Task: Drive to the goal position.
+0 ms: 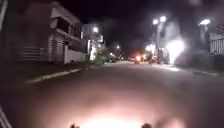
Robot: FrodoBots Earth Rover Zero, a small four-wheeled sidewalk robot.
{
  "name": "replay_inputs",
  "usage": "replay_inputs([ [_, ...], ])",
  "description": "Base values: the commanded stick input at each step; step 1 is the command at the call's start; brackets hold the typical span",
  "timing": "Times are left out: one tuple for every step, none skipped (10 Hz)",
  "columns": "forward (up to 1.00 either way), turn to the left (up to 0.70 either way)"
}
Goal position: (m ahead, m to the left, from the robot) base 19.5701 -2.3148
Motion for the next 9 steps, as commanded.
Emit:
replay_inputs([
  [1.0, 0.0],
  [1.0, 0.0],
  [1.0, 0.0],
  [1.0, 0.0],
  [1.0, 0.0],
  [1.0, 0.0],
  [1.0, 0.0],
  [1.0, 0.0],
  [1.0, 0.0],
])
